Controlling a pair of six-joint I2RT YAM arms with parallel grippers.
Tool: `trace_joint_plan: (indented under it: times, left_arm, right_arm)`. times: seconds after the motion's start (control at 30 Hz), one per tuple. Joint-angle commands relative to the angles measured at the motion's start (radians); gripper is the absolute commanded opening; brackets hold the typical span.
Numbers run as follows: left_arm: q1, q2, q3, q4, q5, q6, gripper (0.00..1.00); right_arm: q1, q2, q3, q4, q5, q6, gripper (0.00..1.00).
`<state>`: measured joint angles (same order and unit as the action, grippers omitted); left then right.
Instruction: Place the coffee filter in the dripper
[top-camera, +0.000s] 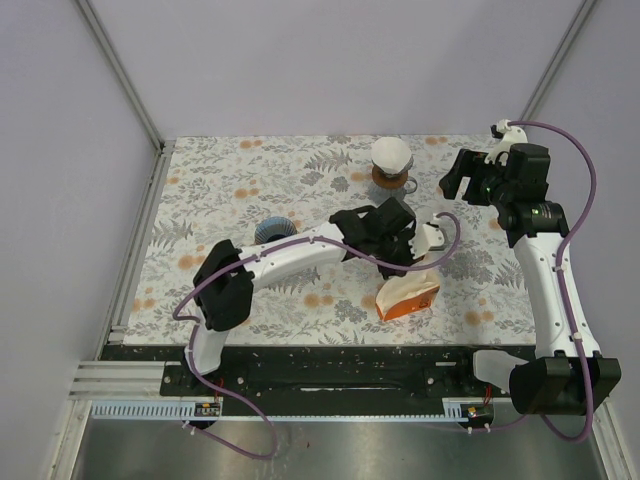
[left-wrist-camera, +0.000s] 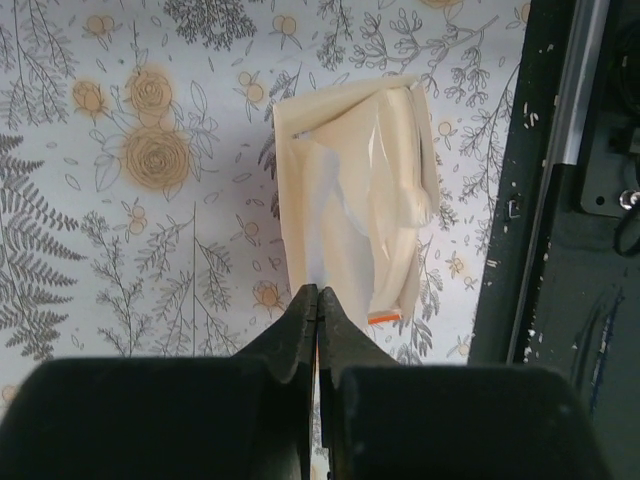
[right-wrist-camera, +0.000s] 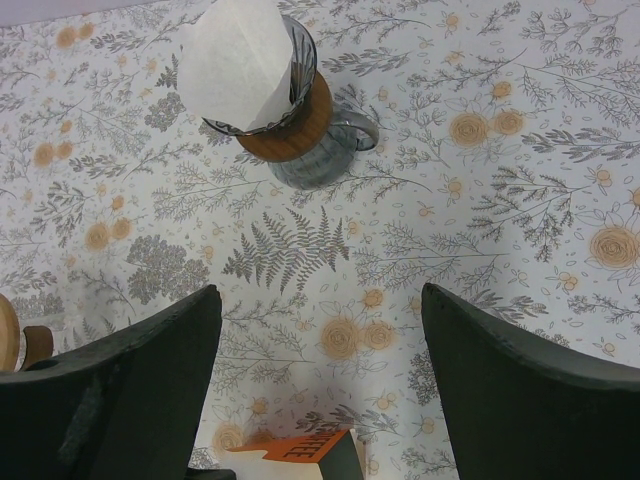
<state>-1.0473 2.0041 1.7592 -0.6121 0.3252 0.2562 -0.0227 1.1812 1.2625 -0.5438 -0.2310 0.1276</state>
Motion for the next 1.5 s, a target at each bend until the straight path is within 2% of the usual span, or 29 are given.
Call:
trace_joint_plan:
  times: [0.0, 0.27, 0.4, 0.47, 0.63, 0.87, 1.0, 1.1, 1.17, 1.33, 1.47]
  left_arm:
    - [0.007, -0.08, 0.085, -0.058, -0.017, -0.064, 0.0]
    - [0.076, -0.134, 0.146, -0.129, 0.032, -0.198, 0.0]
    - [0.127, -0.165, 0.135, -0.137, 0.057, -0.251, 0.0]
    - [0.162, -0.186, 0.135, -0.137, 0.054, -0.294, 0.0]
    - [0.28, -0.252, 0.125, -0.127, 0.092, -0.405, 0.0]
    - [0.437, -0.333, 0.088, -0.109, 0.092, -0.498, 0.0]
    - [0.504, -0.38, 0.053, -0.095, 0.052, -0.531, 0.0]
    - [0.532, -0.401, 0.045, -0.092, 0.052, -0.545, 0.0]
    - [0.543, -0.407, 0.042, -0.091, 0.052, -0.548, 0.0]
    - [0.566, -0.424, 0.039, -0.086, 0.029, -0.552, 0.0]
    - [0.575, -0.426, 0.033, -0.083, 0.041, -0.561, 0.0]
  right_arm:
    - [-0.003, -0.02, 0.006, 0.031, -0.033, -0.013, 0.89]
    - [-0.003, -0.018, 0.023, 0.018, -0.086, 0.007, 0.88]
    - [-0.003, -0.002, 0.035, 0.021, -0.214, 0.01, 0.87]
    - [-0.003, 0.011, 0.051, 0.019, -0.275, 0.02, 0.85]
    - [0.018, 0.012, 0.081, 0.053, -0.317, 0.032, 0.83]
    - [0.346, 0.121, 0.178, 0.024, -0.119, -0.033, 0.82]
    - [0.461, 0.155, 0.167, 0.146, -0.088, 0.026, 0.82]
    - [0.593, 0.198, 0.193, 0.186, 0.043, 0.017, 0.83]
    - [0.627, 0.231, 0.216, 0.196, 0.132, 0.018, 0.83]
    - [0.673, 0.3, 0.256, 0.209, 0.168, 0.047, 0.82]
    - [0.699, 0.333, 0.273, 0.199, 0.27, 0.047, 0.77]
